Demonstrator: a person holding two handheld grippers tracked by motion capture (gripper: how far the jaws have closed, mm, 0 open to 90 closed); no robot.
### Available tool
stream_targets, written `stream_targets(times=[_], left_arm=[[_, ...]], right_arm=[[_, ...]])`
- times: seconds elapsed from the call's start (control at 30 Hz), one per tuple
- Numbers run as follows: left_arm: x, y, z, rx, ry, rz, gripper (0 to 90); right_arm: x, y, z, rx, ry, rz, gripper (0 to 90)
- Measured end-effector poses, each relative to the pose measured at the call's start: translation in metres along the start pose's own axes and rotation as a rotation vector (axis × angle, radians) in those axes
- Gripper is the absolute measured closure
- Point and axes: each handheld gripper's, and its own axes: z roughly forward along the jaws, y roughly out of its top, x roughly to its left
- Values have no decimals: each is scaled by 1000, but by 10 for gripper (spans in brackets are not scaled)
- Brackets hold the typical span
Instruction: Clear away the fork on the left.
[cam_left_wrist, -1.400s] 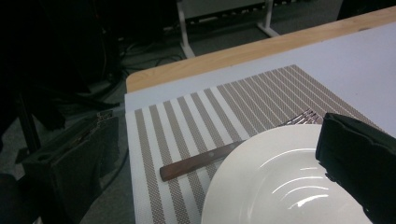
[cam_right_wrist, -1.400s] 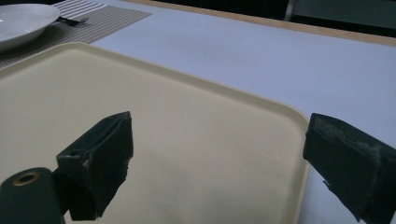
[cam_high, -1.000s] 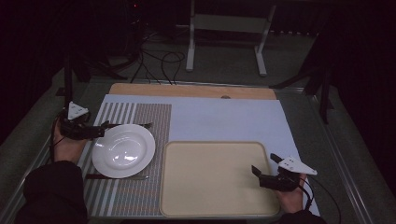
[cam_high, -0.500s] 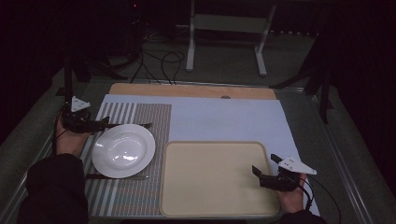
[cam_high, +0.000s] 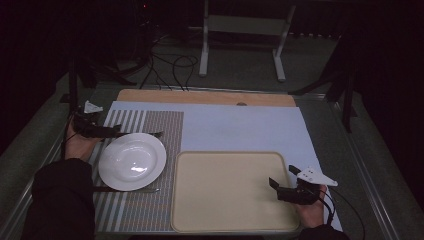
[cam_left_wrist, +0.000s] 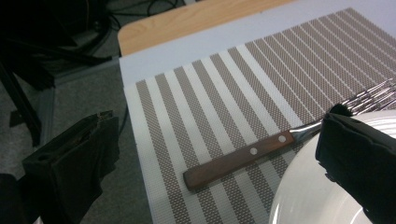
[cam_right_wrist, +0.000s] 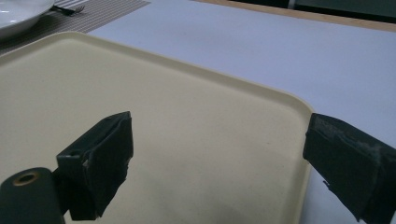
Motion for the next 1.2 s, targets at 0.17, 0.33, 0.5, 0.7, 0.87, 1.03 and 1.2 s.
stream_targets(times=[0.17, 0.33, 0.5, 0.7, 0.87, 1.03, 1.2], left_arm=[[2, -1, 13, 32, -21, -23, 8], [4, 1, 25, 80, -16, -20, 11], [4, 1, 38, 172, 3, 7, 59], [5, -4, 50, 231, 7, -11, 70], [8, -8, 53, 261, -19, -3, 137], [8, -8, 55, 279, -81, 12, 283], [5, -7, 55, 264, -87, 65, 339]], right_arm=[[-1, 0, -1, 0, -2, 3, 84], [0, -1, 1, 9, -4, 0, 85], [-1, -2, 1, 15, 2, 6, 84], [-1, -2, 2, 16, 1, 4, 84], [-1, -3, 2, 24, 0, 1, 84], [-1, -3, 4, 28, 2, 0, 84], [-1, -3, 5, 33, 3, 0, 84]])
